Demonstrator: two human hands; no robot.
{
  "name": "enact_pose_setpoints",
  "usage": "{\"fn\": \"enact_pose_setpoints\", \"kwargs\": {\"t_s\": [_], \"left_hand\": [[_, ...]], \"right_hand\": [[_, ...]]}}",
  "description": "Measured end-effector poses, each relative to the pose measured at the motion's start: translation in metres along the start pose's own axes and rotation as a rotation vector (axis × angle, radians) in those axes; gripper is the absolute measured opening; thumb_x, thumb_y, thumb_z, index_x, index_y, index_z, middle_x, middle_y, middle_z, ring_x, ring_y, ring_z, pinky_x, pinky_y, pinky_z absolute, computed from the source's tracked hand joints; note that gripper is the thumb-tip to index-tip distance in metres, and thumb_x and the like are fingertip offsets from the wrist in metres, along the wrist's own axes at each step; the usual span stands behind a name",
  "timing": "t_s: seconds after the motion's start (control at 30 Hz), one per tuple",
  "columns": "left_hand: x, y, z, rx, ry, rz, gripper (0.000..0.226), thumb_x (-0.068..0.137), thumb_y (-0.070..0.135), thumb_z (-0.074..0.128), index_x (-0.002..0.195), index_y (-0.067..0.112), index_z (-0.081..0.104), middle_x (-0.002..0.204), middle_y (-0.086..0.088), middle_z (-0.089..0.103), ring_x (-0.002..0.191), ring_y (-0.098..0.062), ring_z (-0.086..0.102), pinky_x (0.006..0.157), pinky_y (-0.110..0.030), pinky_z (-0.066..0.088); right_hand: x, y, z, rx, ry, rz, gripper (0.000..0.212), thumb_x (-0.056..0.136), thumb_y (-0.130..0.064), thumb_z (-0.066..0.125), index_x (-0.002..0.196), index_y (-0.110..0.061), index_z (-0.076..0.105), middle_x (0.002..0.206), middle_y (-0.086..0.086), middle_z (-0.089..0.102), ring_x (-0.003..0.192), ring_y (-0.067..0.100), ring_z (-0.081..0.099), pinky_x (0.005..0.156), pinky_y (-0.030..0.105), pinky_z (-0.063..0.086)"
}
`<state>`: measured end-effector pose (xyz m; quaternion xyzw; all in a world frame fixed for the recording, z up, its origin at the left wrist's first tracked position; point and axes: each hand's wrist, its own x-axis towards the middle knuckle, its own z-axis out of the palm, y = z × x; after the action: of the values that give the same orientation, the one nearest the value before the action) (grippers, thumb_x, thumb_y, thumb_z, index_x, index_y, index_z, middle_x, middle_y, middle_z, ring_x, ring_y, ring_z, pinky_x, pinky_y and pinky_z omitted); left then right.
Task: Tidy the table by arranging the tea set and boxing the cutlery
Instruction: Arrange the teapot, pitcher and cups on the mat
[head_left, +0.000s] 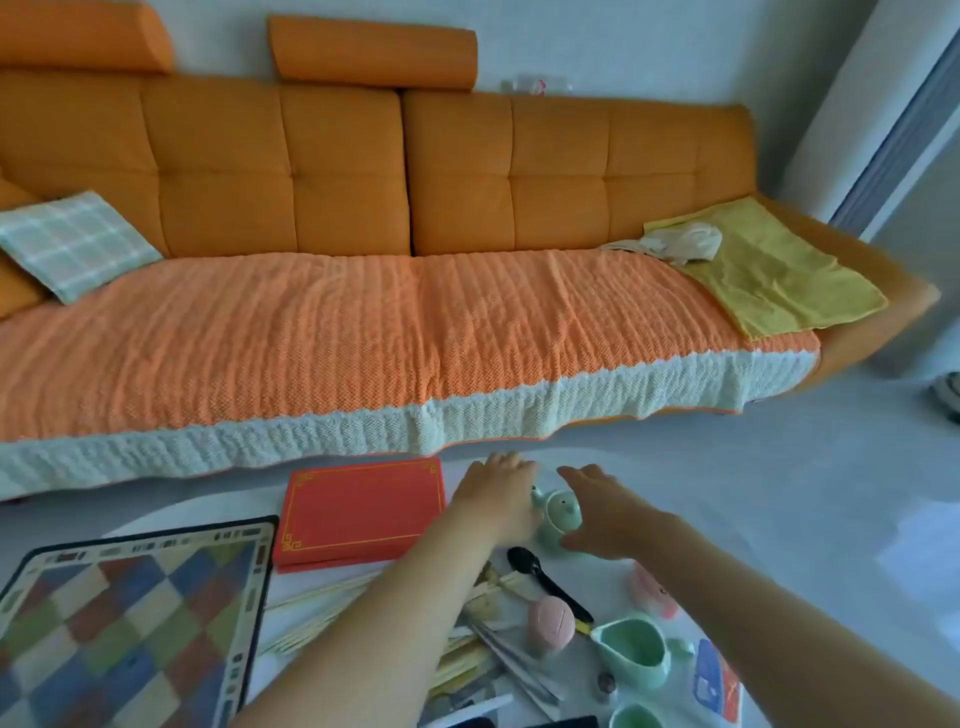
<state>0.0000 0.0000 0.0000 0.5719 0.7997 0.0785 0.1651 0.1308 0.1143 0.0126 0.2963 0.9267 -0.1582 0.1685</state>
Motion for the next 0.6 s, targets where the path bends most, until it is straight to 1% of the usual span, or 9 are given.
{"fn": "enact_pose_setpoints", "kwargs": {"t_s": [0.07,0.13,0.23,0.3,0.43,0.53,0.6], "left_hand": [[0.015,-0.001,0.022,0.023,-0.018,-0.007,0.051,0.097,0.035,0.043,0.143,0.014,0.035,0.147,-0.008,0.036,0.135,-0.030,0.030,0.106,-0.046,0.032],[0.029,-0.006,0.042,0.048,-0.034,-0.014,0.056,0.099,0.039,0.038,0.149,0.015,0.027,0.153,-0.009,0.029,0.138,-0.031,0.026,0.110,-0.047,0.027],[0.045,-0.014,0.067,0.066,0.002,0.005,0.058,0.100,0.045,0.031,0.151,0.019,0.025,0.154,-0.009,0.029,0.139,-0.032,0.027,0.112,-0.048,0.022],[0.052,-0.018,0.077,0.047,0.033,0.012,0.056,0.099,0.044,0.032,0.150,0.022,0.028,0.152,-0.008,0.032,0.138,-0.031,0.029,0.112,-0.048,0.021],[0.048,-0.013,0.077,0.053,0.100,0.032,0.043,0.098,0.039,0.035,0.136,0.025,0.048,0.140,-0.005,0.044,0.129,-0.028,0.037,0.107,-0.046,0.021],[0.034,-0.011,0.065,0.028,0.150,0.037,0.043,0.097,0.040,0.040,0.137,0.026,0.048,0.140,-0.004,0.044,0.130,-0.028,0.037,0.108,-0.047,0.022],[0.017,-0.008,0.052,-0.024,0.208,0.052,0.045,0.094,0.040,0.048,0.137,0.025,0.047,0.140,-0.003,0.044,0.130,-0.027,0.038,0.108,-0.045,0.026]], "right_hand": [[0.014,0.007,0.016,-0.022,0.016,0.034,0.101,0.074,-0.046,0.076,0.152,-0.021,0.017,0.147,0.008,0.032,0.132,0.032,0.038,0.104,0.046,0.043],[0.028,0.014,0.028,-0.054,-0.015,0.084,0.107,0.070,-0.051,0.079,0.151,-0.021,0.016,0.145,0.008,0.033,0.131,0.032,0.039,0.103,0.047,0.043],[0.044,0.023,0.047,-0.057,-0.024,0.095,0.113,0.064,-0.054,0.083,0.151,-0.023,0.017,0.139,0.009,0.037,0.126,0.033,0.046,0.102,0.047,0.045],[0.048,0.026,0.055,-0.044,0.015,0.086,0.110,0.062,-0.053,0.084,0.148,-0.023,0.023,0.133,0.008,0.040,0.120,0.032,0.050,0.099,0.045,0.046],[0.046,0.024,0.062,-0.028,0.095,0.067,0.096,0.060,-0.051,0.085,0.138,-0.022,0.035,0.120,0.007,0.041,0.108,0.032,0.053,0.091,0.042,0.049],[0.032,0.018,0.053,-0.042,0.176,0.043,0.096,0.060,-0.043,0.086,0.138,-0.021,0.035,0.120,0.007,0.039,0.106,0.030,0.050,0.089,0.044,0.051],[0.016,0.010,0.040,-0.046,0.247,0.016,0.097,0.060,-0.042,0.085,0.140,-0.023,0.034,0.120,0.006,0.039,0.103,0.028,0.051,0.086,0.040,0.052]]}}
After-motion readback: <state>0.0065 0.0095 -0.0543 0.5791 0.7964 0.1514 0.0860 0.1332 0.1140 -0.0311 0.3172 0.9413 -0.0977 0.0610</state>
